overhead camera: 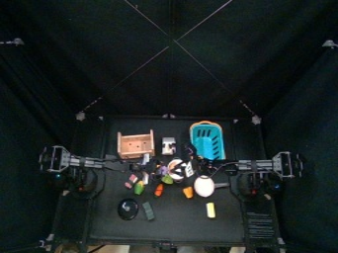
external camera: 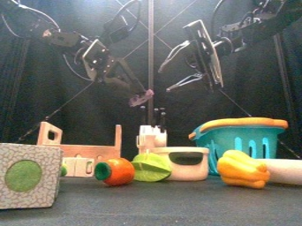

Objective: Hand over purple gear

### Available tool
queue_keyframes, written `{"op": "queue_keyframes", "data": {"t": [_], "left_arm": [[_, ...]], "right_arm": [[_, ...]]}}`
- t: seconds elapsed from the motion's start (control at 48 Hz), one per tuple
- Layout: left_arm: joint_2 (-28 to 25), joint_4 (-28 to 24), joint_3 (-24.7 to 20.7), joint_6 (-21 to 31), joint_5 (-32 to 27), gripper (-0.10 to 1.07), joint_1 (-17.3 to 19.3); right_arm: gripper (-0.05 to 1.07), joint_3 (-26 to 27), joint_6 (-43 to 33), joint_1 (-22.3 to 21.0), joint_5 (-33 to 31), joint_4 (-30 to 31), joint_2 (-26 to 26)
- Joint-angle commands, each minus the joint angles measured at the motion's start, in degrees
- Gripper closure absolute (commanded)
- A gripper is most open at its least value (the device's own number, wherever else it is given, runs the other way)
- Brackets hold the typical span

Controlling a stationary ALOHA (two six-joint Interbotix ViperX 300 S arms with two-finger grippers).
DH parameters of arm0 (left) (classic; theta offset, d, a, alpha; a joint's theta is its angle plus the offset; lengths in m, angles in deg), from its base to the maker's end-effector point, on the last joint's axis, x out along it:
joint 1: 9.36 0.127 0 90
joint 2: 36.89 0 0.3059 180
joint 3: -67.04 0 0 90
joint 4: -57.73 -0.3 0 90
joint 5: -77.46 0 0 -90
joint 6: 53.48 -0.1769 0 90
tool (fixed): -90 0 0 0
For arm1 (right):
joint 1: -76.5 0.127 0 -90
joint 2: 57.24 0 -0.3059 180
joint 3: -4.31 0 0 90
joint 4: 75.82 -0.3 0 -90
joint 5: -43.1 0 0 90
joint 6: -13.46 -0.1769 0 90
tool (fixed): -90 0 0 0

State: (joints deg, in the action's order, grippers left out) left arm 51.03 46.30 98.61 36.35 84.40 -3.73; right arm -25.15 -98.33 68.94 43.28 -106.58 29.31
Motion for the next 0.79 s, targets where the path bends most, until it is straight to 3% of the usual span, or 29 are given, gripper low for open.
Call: {"op": "queue_keyframes", "data": {"t": [0.0,0.312,0.771], "left_arm": [[0.79,-0.97,-1.32,-0.09,3.08,0.4,0.97],[0.26,-3.08,-1.32,-0.26,10.2,0.4,1.32],[-2.29,-2.99,-3.16,-0.26,13.45,0.4,1.58]], "right_arm": [[0.18,1.05,0.0,-0.18,2.11,-2.46,-1.41],[0.18,2.02,-0.09,-0.26,3.08,-4.48,-0.18],[0.21,3.69,-0.09,-0.26,2.72,-4.48,2.37]]}}
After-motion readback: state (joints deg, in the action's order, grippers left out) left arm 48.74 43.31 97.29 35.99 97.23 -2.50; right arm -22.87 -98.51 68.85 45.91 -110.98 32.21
